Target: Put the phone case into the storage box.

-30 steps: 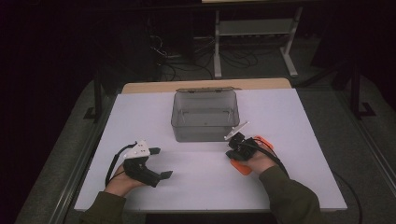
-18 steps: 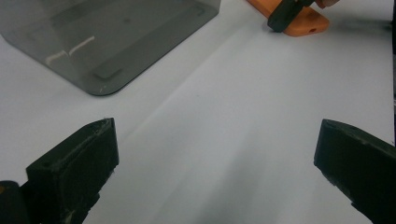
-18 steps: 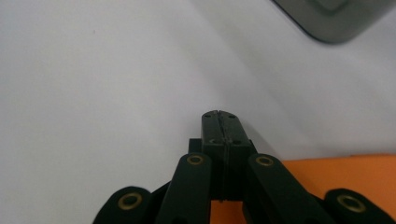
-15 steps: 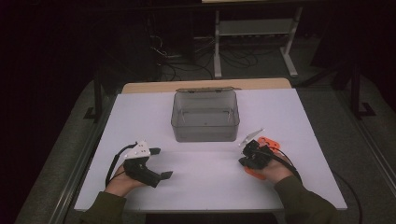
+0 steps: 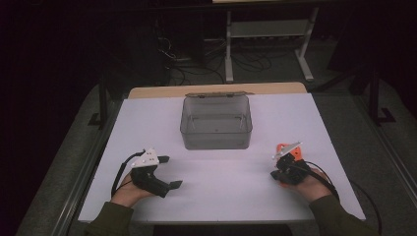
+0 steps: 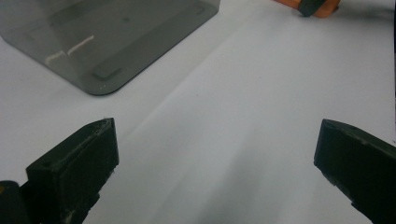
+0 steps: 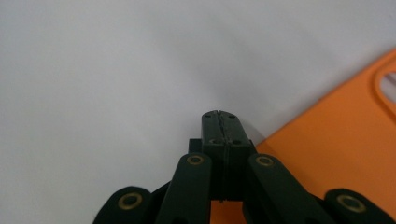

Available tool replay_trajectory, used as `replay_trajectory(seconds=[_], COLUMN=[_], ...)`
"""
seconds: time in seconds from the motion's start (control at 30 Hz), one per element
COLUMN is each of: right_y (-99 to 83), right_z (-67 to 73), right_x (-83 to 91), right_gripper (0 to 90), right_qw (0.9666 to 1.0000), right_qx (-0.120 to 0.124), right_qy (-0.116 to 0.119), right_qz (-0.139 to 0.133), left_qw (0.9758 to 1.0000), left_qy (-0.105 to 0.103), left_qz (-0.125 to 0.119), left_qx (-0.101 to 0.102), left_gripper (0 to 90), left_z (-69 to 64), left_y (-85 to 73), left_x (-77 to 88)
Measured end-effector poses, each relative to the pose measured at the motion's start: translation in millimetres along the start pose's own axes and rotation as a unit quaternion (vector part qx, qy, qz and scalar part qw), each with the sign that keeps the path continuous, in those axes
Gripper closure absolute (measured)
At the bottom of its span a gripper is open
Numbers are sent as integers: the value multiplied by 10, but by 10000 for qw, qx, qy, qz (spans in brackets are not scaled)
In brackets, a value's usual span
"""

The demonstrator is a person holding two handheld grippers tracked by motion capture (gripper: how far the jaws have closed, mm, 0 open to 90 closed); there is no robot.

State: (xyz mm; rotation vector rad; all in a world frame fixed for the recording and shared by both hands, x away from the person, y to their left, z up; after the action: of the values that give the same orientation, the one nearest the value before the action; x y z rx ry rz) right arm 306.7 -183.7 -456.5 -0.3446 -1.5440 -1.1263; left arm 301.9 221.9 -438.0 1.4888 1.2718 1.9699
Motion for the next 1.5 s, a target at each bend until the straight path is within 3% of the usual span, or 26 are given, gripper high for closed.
replay_trajectory(seconds=[0.53,0.63,0.9,1.13,1.23,1.37,1.4,1.43,1.47,1.5], right_y=[-311,-317,-64,136,238,287,295,301,301,305], right_z=[-351,-364,-243,-122,-56,-17,-5,30,30,47], right_x=[208,219,282,228,180,141,128,111,111,104], right_gripper=[889,888,845,760,661,595,550,444,444,389], right_qw=[9981,9982,9968,9948,9930,9918,9913,9906,9906,9902], right_qx=[-459,-445,-440,-269,-200,-124,-109,-69,-69,-47], right_qy=[-401,-386,-11,237,368,389,435,437,437,435], right_qz=[-17,-67,-663,-952,-1107,-1208,-1240,-1292,-1292,-1330], left_qw=[10000,10000,10000,10000,10000,10000,10000,10000,10000,10000], left_qy=[1,1,-6,-35,-51,-65,-75,-78,-79,-86], left_qz=[19,20,17,4,3,16,17,21,17,18], left_qx=[-14,-20,-22,6,17,10,4,-9,-16,-27], left_gripper=[0,0,0,0,0,0,0,0,0,0], left_z=[-5,-6,-6,0,2,5,5,6,8,11], left_y=[1,3,5,2,3,2,3,3,5,6], left_x=[-9,-12,-4,6,11,13,13,13,12,11])
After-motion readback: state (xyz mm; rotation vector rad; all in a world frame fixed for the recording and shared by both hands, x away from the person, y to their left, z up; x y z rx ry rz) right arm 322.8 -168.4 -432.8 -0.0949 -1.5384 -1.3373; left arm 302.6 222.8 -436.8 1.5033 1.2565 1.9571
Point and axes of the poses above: each handheld gripper's, and its own axes: x roughly backward along the jaws, y roughly out of its top, z roughly to its left, the point moved 3 cm from there along -x, roughly forward along the jaws, and after that the axes turned 8 degrees about -x, right-handed, at the moved point
